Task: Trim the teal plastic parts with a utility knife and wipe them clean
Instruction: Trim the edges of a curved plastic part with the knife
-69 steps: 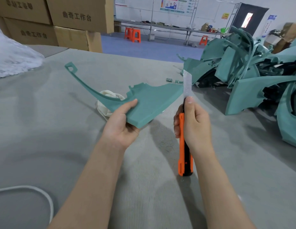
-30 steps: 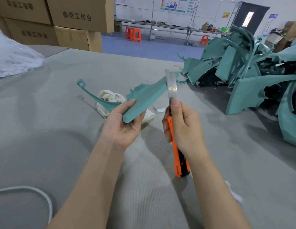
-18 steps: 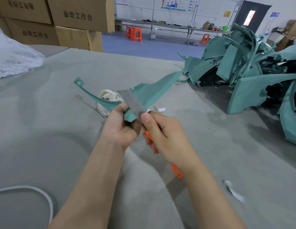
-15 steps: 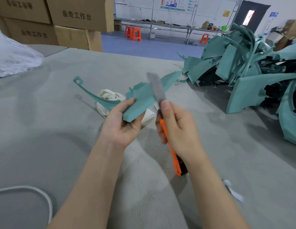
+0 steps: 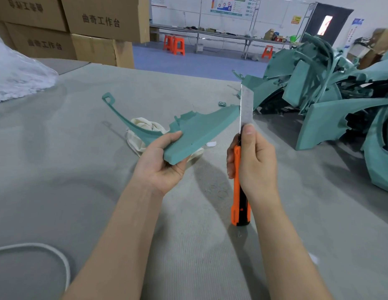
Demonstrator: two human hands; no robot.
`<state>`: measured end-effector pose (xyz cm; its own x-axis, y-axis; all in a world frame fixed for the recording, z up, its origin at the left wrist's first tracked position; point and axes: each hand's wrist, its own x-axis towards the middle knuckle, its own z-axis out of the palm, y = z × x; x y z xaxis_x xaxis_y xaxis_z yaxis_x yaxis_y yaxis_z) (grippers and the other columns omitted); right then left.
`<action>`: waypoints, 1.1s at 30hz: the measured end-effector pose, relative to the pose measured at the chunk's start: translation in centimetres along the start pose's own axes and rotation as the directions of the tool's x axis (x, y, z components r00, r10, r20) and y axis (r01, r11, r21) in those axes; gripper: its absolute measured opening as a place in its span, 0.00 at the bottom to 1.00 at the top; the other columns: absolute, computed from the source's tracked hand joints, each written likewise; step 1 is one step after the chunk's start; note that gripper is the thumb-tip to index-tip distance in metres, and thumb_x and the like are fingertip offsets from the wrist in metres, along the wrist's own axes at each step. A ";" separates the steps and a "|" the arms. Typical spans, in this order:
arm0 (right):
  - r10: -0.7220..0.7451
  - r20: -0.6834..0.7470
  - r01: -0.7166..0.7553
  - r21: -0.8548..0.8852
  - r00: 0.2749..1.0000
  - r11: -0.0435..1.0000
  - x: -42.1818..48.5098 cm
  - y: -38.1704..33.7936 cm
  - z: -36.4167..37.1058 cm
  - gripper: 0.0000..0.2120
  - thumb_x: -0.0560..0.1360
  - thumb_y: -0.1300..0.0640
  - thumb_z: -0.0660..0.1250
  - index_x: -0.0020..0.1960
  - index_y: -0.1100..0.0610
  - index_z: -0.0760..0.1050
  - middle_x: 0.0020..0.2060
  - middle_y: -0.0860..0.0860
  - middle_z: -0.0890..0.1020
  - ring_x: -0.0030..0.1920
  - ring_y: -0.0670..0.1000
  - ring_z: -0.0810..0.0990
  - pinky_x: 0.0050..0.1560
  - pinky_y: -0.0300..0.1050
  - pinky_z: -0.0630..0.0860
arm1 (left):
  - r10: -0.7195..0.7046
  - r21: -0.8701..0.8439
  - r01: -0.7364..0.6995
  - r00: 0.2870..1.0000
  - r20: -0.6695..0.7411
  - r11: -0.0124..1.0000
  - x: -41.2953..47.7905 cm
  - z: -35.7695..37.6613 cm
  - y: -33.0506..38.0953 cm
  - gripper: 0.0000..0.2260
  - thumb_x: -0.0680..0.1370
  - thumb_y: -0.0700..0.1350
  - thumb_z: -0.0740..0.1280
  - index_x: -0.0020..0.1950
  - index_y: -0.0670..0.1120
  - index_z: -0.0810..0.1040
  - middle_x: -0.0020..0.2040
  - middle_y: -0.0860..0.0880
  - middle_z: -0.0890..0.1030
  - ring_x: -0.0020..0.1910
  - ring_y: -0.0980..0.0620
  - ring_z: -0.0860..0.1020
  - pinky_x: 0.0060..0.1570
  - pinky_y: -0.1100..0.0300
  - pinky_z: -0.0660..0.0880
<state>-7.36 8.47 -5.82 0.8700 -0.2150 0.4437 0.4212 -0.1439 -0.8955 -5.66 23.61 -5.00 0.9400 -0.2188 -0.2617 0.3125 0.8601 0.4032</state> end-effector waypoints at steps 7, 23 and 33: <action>0.028 0.015 -0.029 0.003 0.999 1.000 -0.1 0.0 0.2 0.23 0.84 0.49 0.51 0.33 0.56 0.66 0.24 0.50 0.73 0.20 0.49 0.69 0.22 0.37 0.66 | -0.001 0.003 0.001 1.000 -0.010 1.000 -0.1 0.0 -0.1 0.06 0.76 0.35 0.64 0.43 0.37 0.80 0.43 0.41 0.83 0.42 0.47 0.81 0.24 0.64 0.76; -0.039 0.271 0.039 0.005 0.962 0.999 -1.4 -0.5 1.7 0.20 0.83 0.48 0.55 0.35 0.56 0.68 0.25 0.52 0.73 0.22 0.47 0.70 0.23 0.39 0.68 | 0.001 -0.025 0.000 0.999 0.037 1.000 0.2 -0.2 -0.3 0.05 0.78 0.36 0.63 0.51 0.36 0.76 0.42 0.40 0.82 0.34 0.46 0.83 0.24 0.64 0.76; -0.172 0.478 0.247 -0.099 0.861 0.964 -2.6 -0.7 3.0 0.17 0.82 0.52 0.58 0.33 0.46 0.66 0.27 0.43 0.72 0.27 0.42 0.73 0.31 0.29 0.67 | 0.122 0.019 -0.122 0.992 0.041 0.992 0.7 0.2 -0.2 0.10 0.81 0.42 0.59 0.46 0.40 0.78 0.37 0.45 0.83 0.33 0.51 0.82 0.32 0.61 0.80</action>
<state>-9.18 12.04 -6.43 0.7995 0.3012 0.5196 0.5958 -0.2878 -0.7498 -5.07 23.19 -5.03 0.9759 -0.1315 -0.1742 0.1976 0.8714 0.4490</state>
